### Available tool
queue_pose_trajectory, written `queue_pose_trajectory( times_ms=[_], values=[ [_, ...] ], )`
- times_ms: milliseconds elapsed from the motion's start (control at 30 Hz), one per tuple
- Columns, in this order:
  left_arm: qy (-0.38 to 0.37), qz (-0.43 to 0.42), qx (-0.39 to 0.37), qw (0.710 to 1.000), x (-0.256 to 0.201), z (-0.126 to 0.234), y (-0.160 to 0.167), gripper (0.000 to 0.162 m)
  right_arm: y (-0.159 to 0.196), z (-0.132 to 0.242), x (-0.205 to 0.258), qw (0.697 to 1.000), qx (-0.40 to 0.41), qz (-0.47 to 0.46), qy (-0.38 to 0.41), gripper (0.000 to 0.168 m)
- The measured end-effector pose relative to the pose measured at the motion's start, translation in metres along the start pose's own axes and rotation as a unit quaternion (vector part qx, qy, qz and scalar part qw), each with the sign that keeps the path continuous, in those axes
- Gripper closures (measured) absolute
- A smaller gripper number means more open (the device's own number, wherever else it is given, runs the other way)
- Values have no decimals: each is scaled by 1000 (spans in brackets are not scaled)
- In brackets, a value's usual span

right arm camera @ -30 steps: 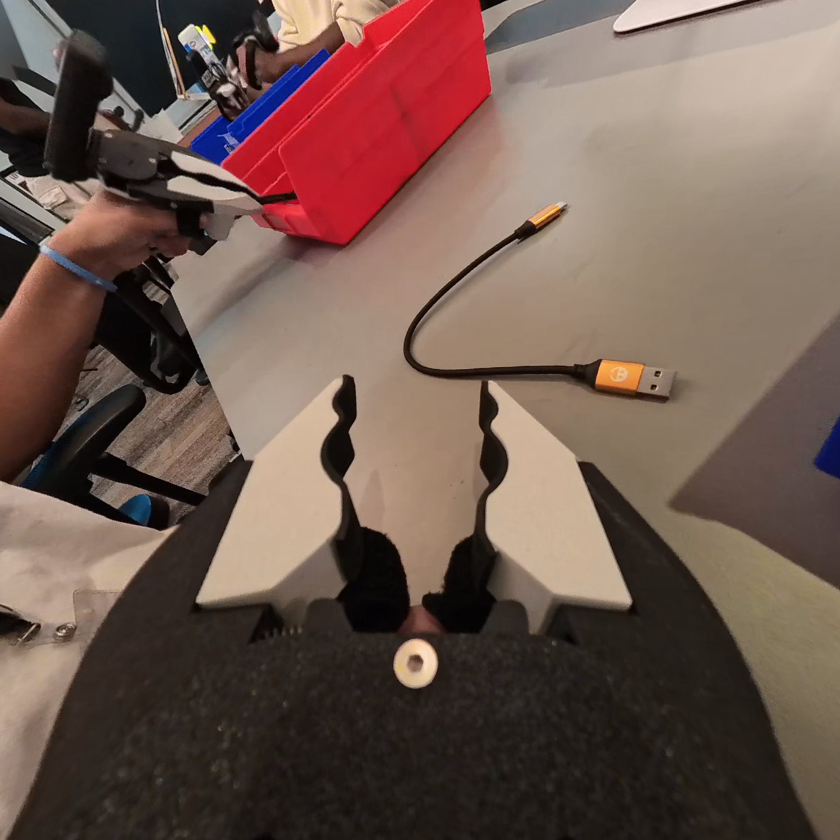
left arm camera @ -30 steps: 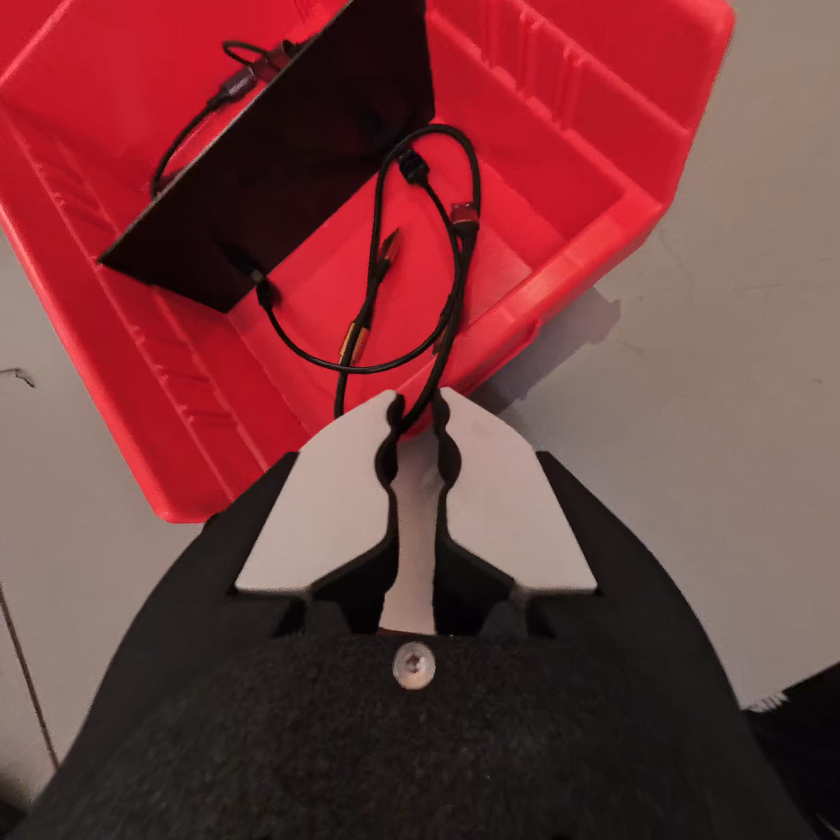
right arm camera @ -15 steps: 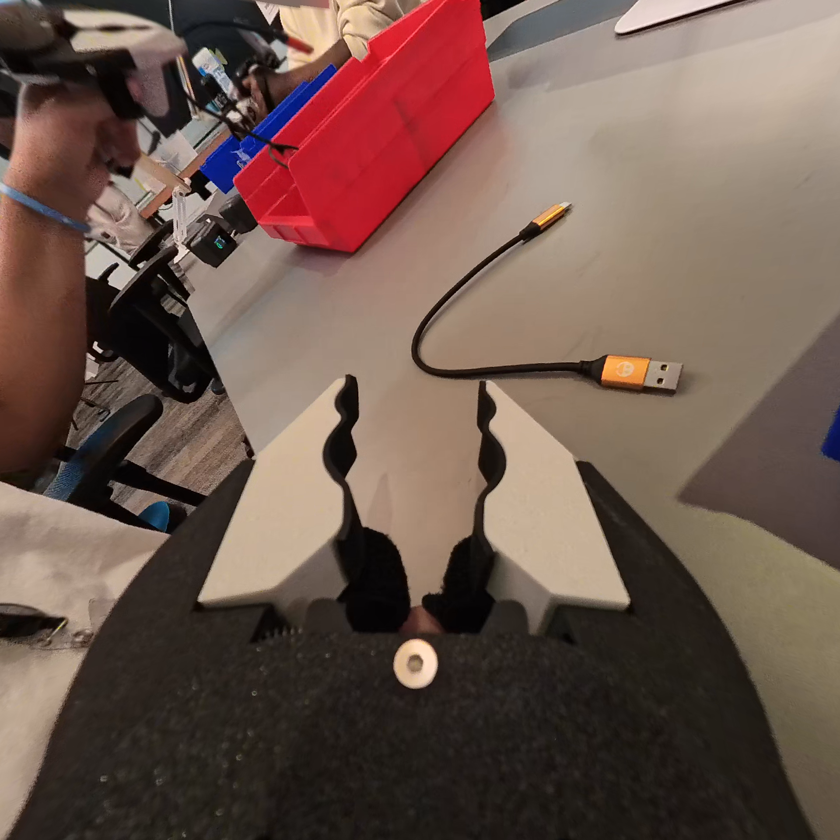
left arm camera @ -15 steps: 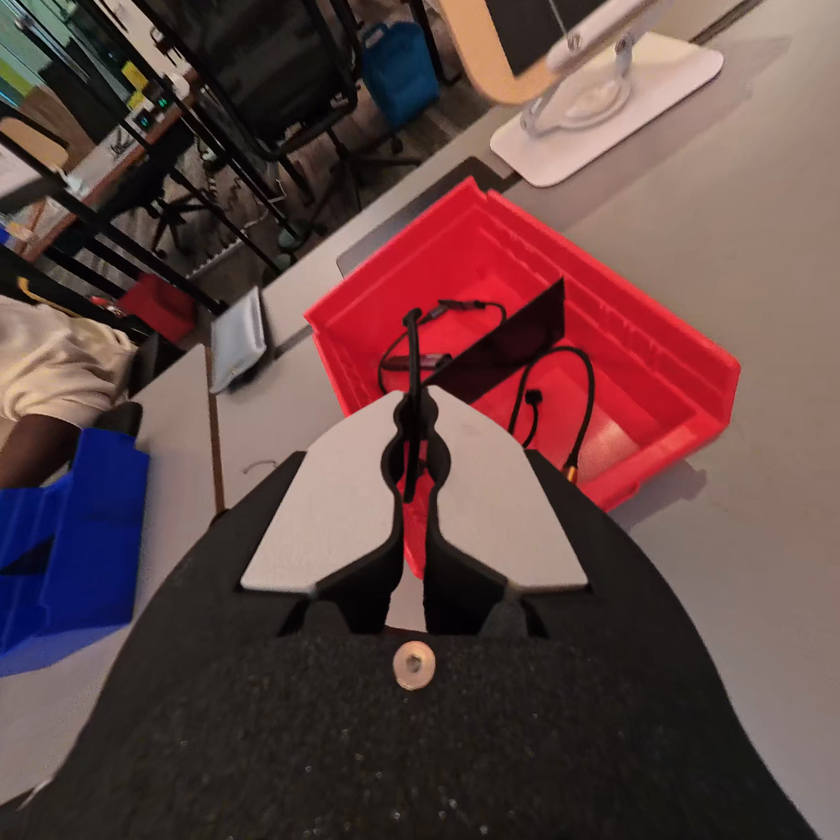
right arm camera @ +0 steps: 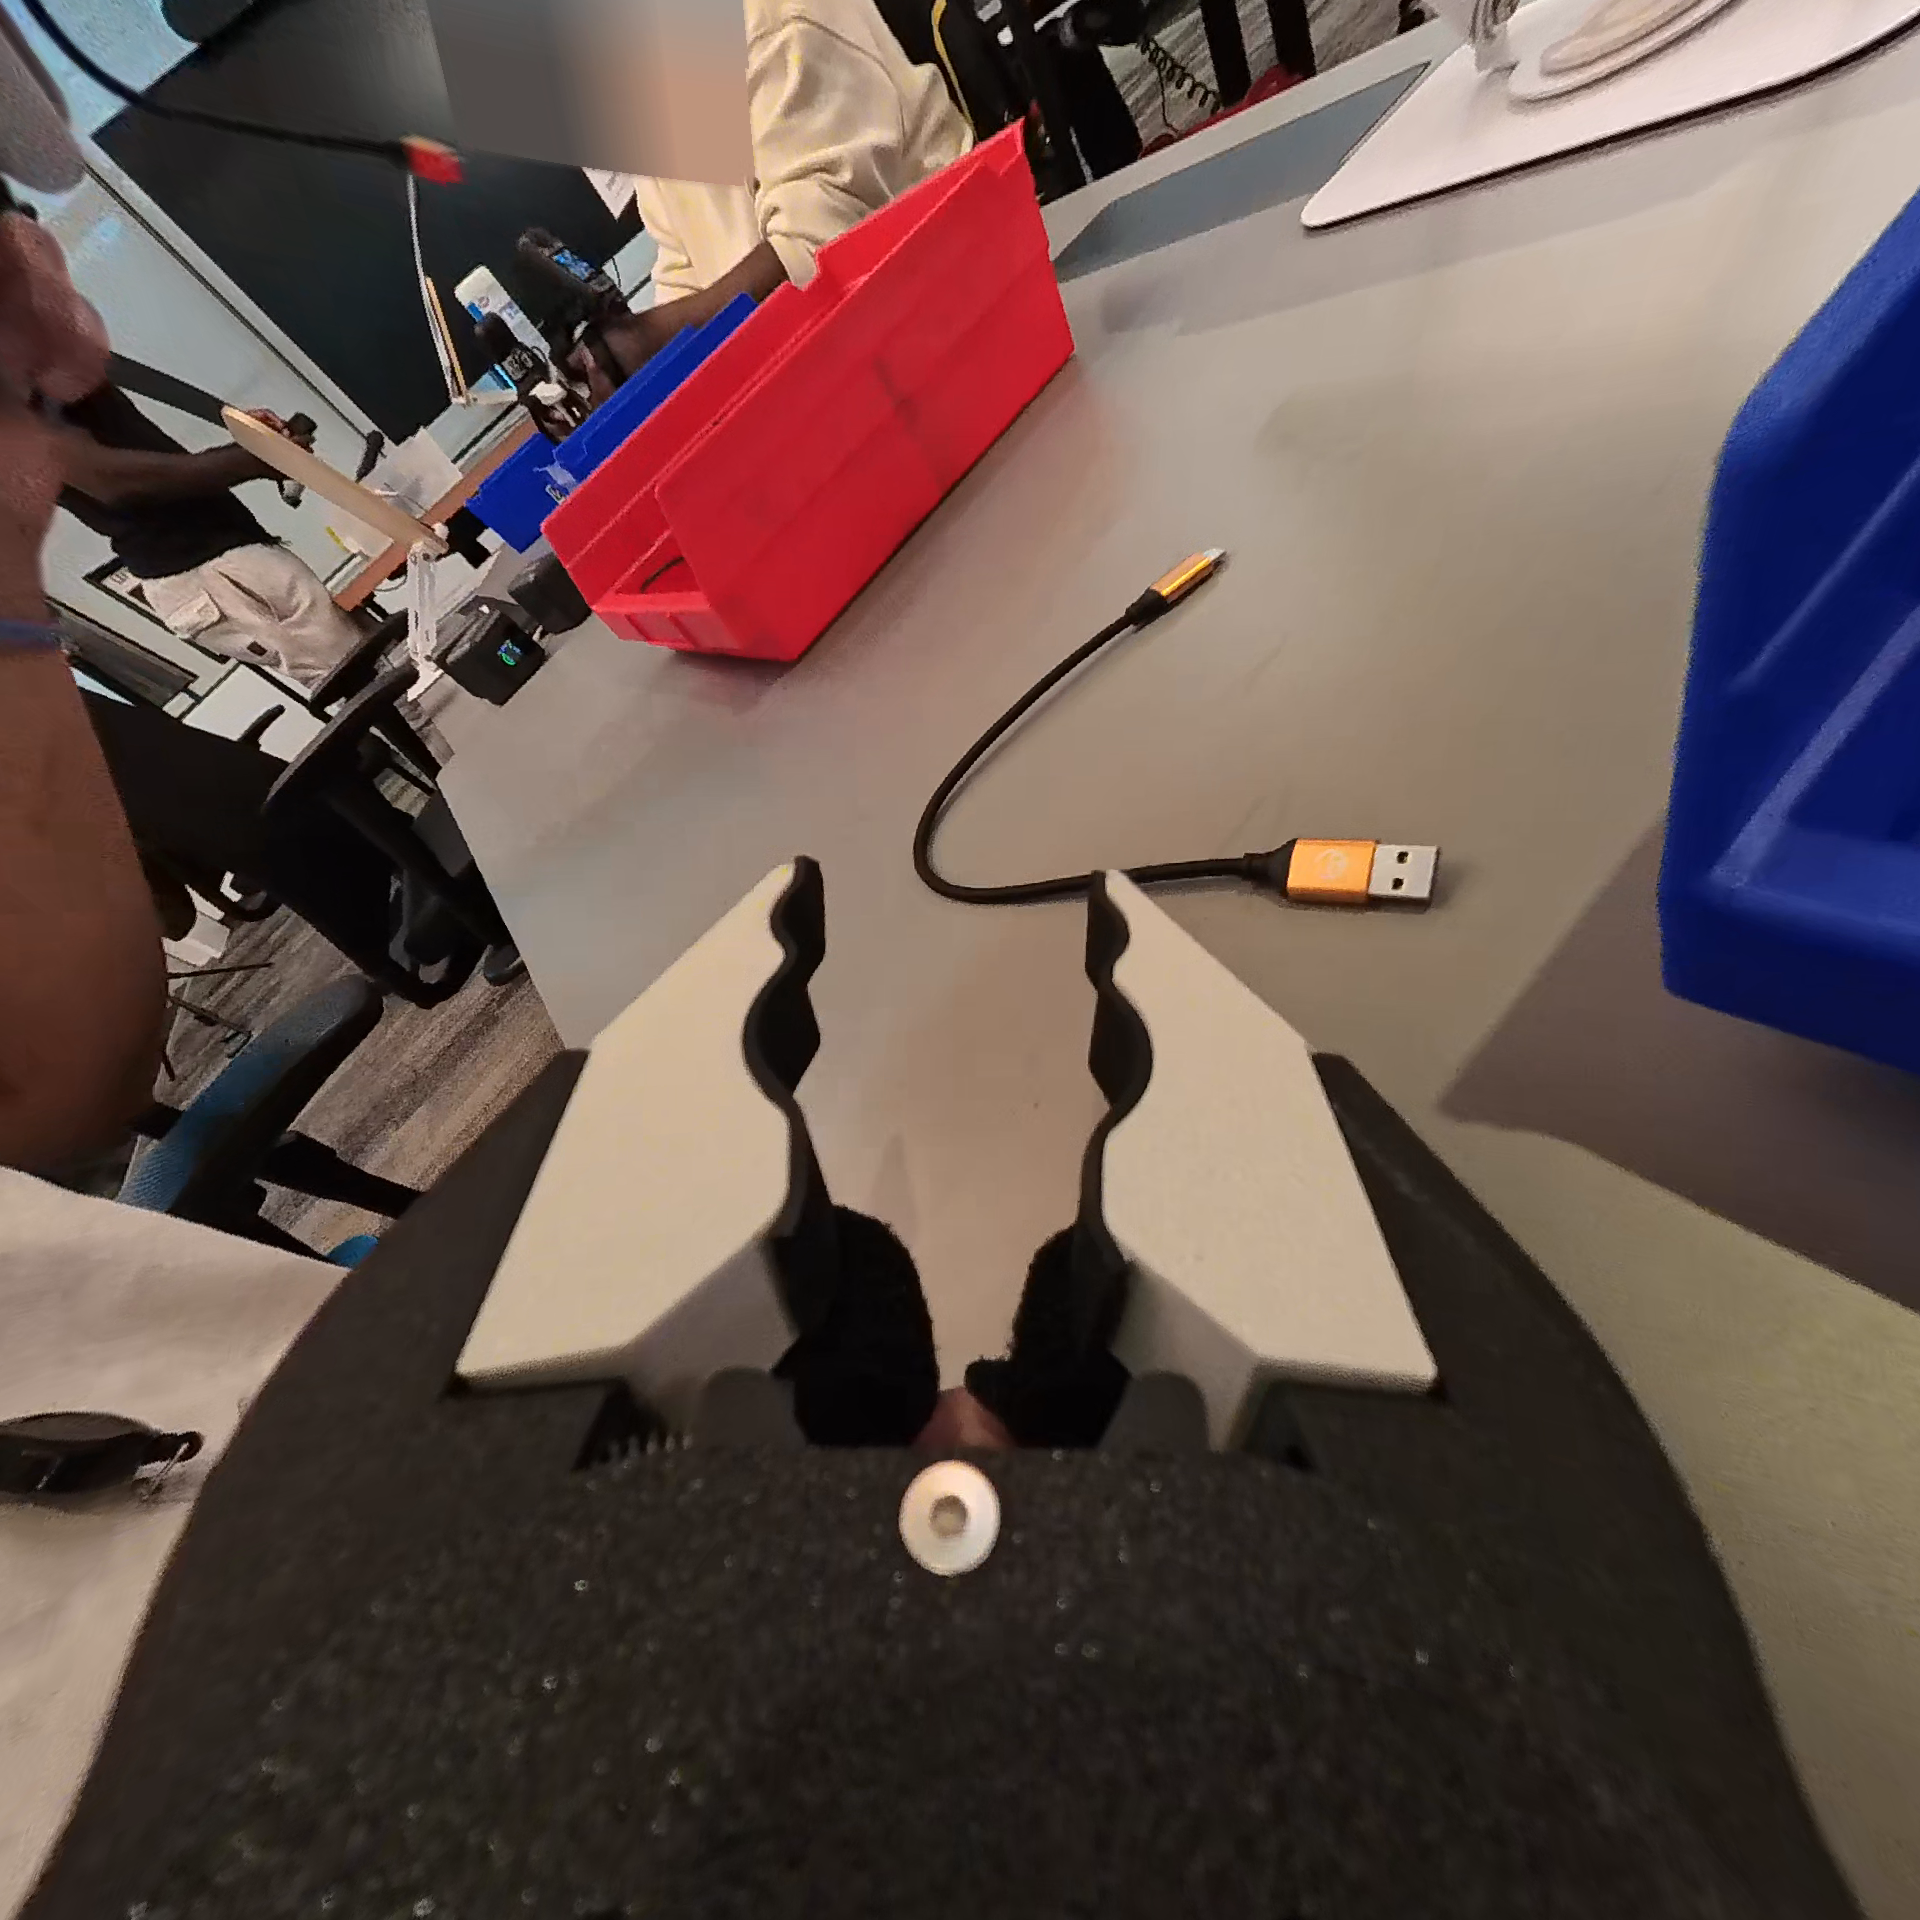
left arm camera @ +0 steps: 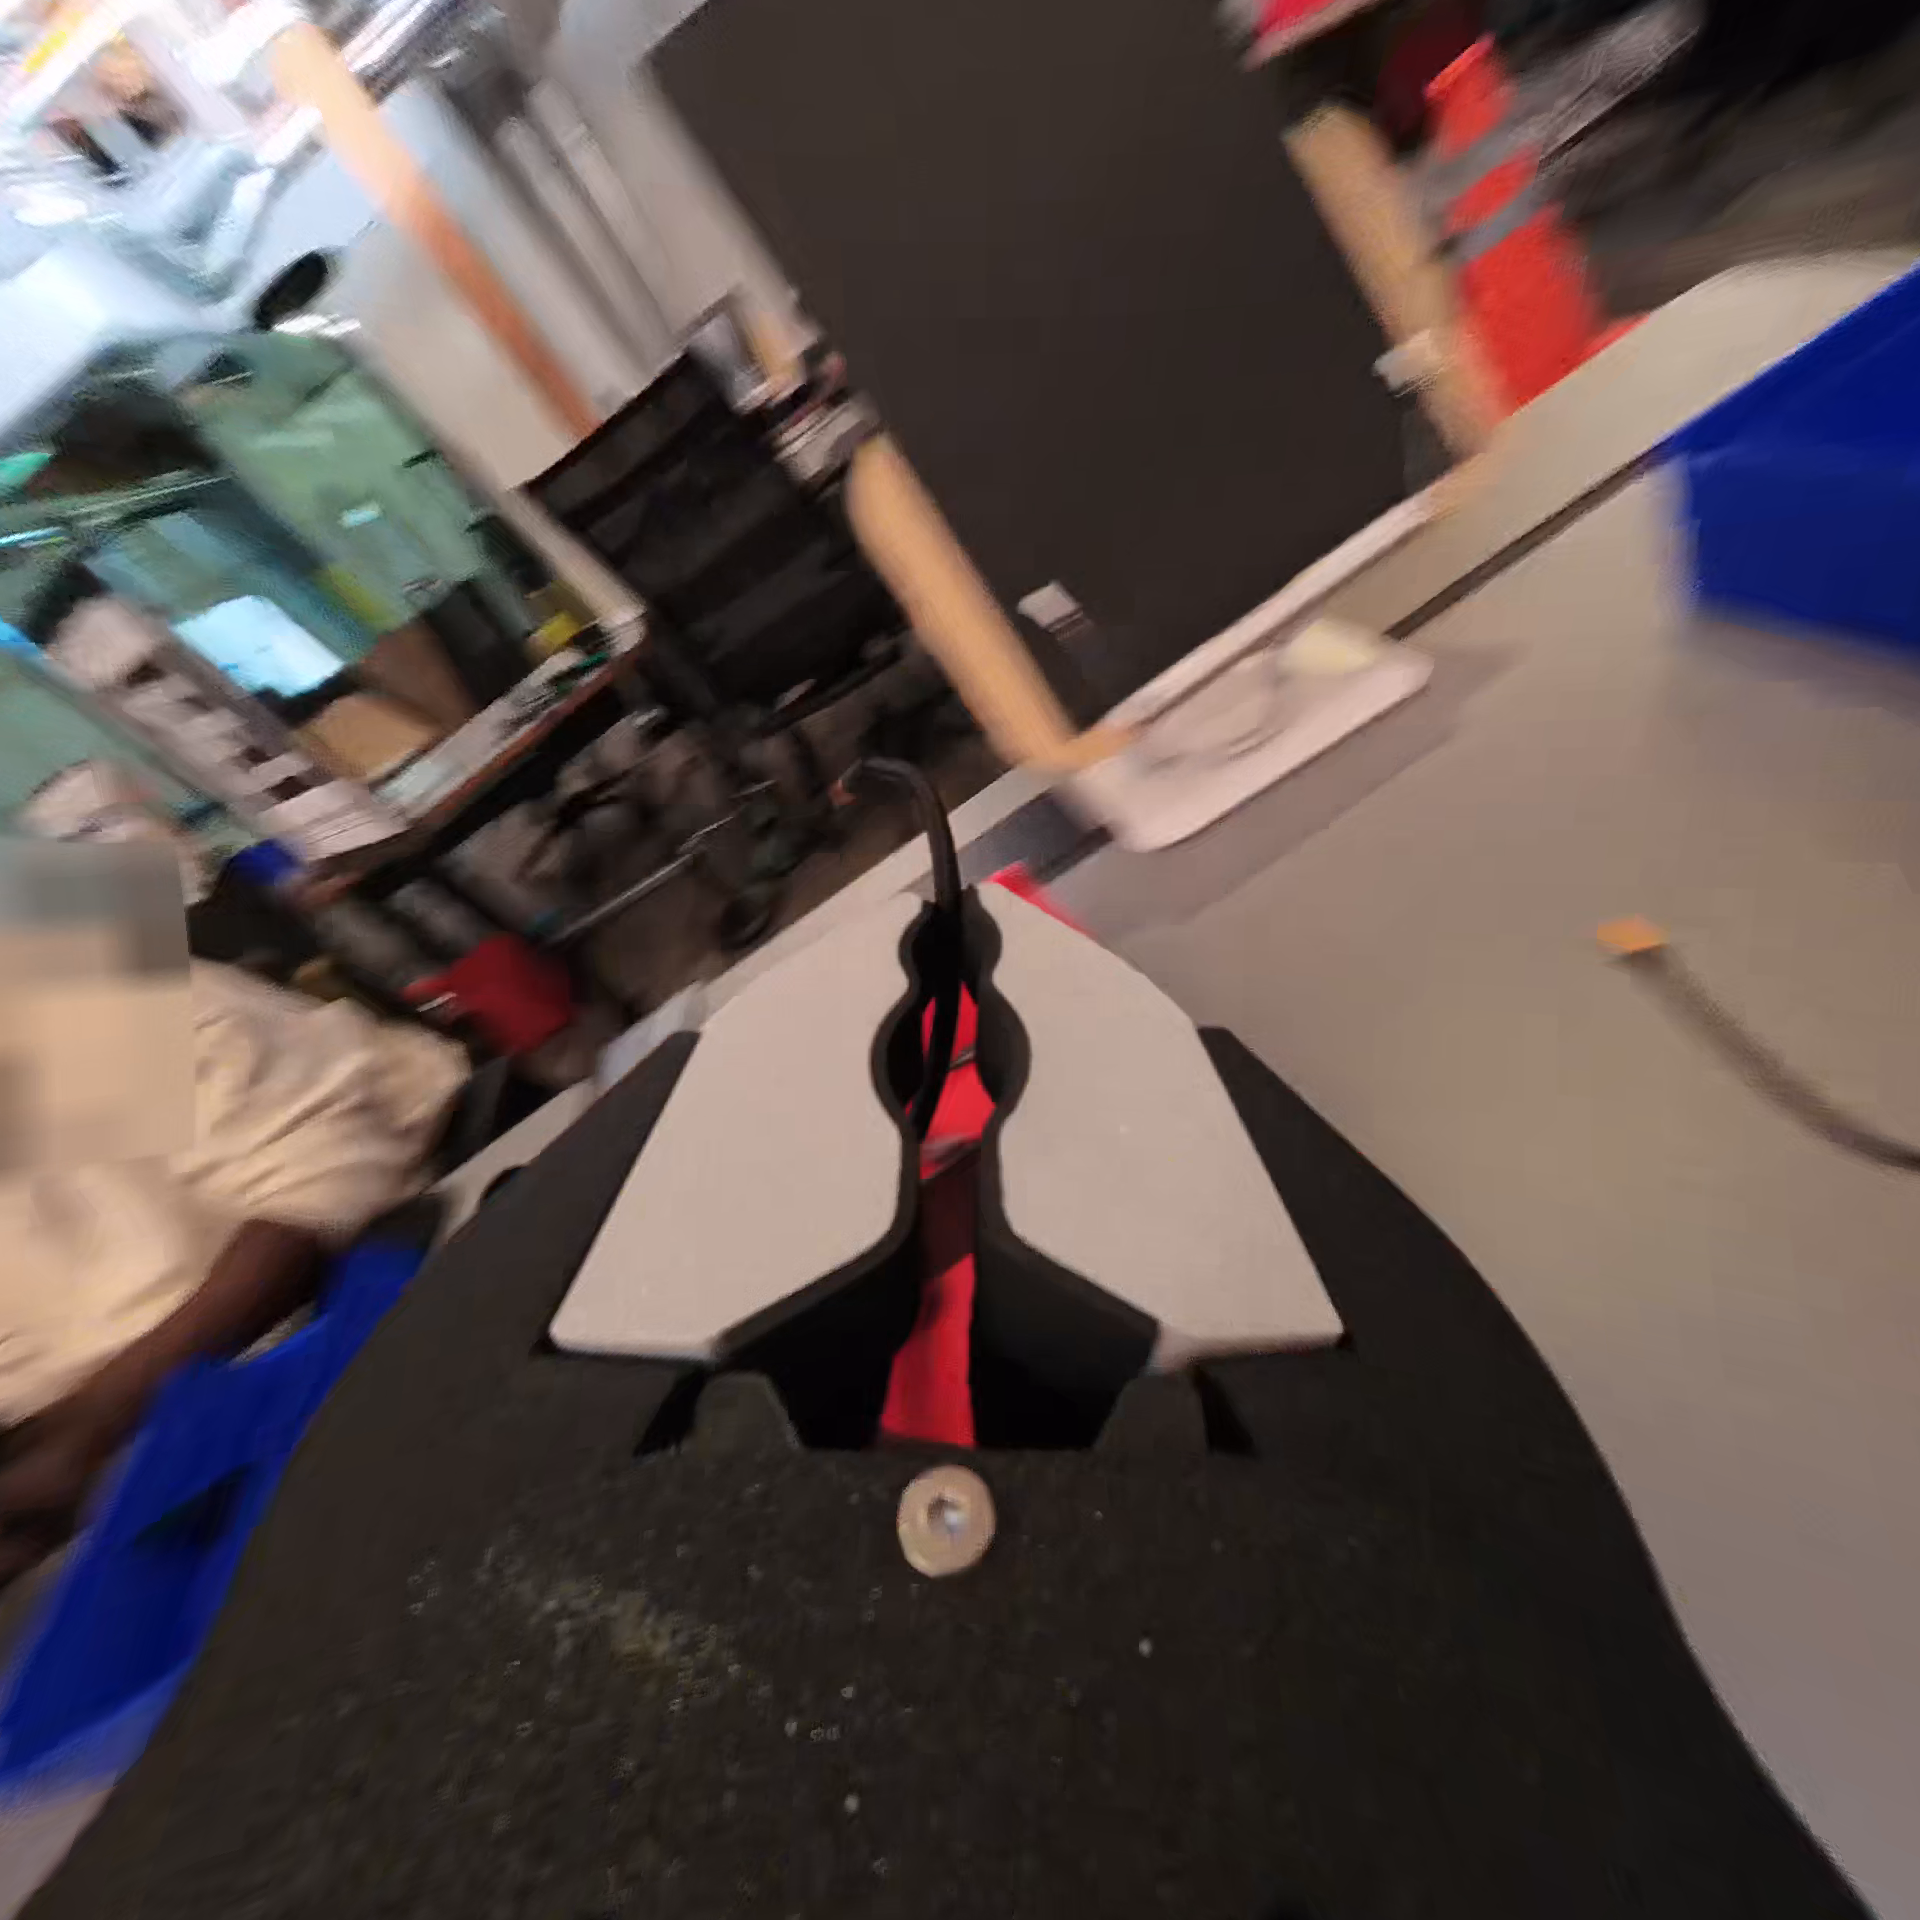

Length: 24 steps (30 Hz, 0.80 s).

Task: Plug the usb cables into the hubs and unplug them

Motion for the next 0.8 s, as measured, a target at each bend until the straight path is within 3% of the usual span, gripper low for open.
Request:
queue_pose_trajectory(
  times_ms=[100, 167, 333, 467, 600, 667, 733, 800],
  values=[
    [102, 10, -63, 993, -77, -21, -22, 159, 1, 0, 2, 1000, 4, 7, -3, 119],
    [156, 1, -71, 985, -130, -41, -20, 159, 3, 0, 3, 1000, 9, 14, -2, 119],
    [267, -16, -35, 963, -240, -65, 16, 159, 4, 3, 4, 1000, 7, 19, -3, 120],
    [350, -1, 9, 937, -284, -56, 38, 158, 4, 4, 2, 1000, 6, 8, -6, 120],
    [396, 73, 56, 914, -297, -56, 46, 156, 4, 2, 2, 1000, 10, 3, -12, 120],
    [415, 140, 52, 897, -285, -57, 41, 133, 4, 0, 2, 1000, 12, 2, -16, 120],
    [427, 201, 23, 881, -251, -57, 34, 128, 4, -1, 3, 1000, 13, 2, -18, 120],
    [391, 211, 9, 896, -193, -64, 38, 127, 4, -1, 2, 1000, 14, 0, -20, 120]
  ],
)
Point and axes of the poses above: each gripper's, where its closed fingertips meet, z back along the fingers, y out of its underside, x = y × z across the jaws, the point moved 10 cm from there along z, back along the fingers, and after that the axes turned 12 degrees about -z, right-handed, at the moved point
